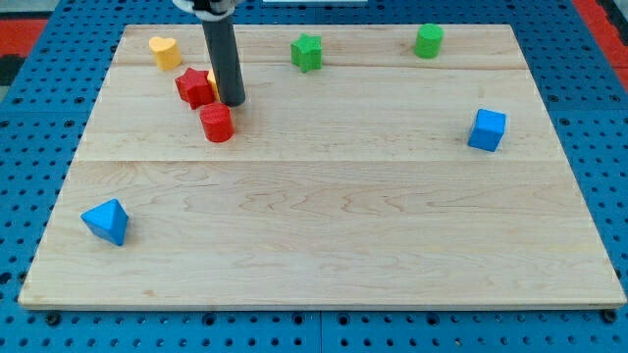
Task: Push the red blocks and yellow hexagon towards the top side
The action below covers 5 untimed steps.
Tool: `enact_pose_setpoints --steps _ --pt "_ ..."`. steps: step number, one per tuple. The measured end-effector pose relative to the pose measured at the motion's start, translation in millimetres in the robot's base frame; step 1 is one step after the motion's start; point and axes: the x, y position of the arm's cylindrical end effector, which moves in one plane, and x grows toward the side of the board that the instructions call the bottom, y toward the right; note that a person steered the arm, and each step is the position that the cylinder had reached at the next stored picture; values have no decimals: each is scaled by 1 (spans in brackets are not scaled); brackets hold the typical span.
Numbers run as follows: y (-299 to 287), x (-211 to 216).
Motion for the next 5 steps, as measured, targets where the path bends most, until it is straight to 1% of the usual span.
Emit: enact_pose_setpoints --steps 1,2,3,4,5 --pt "-20 -19" --pt "1 -15" --pt "9 -42" --pt "-20 -61" --pt "-42 -39"
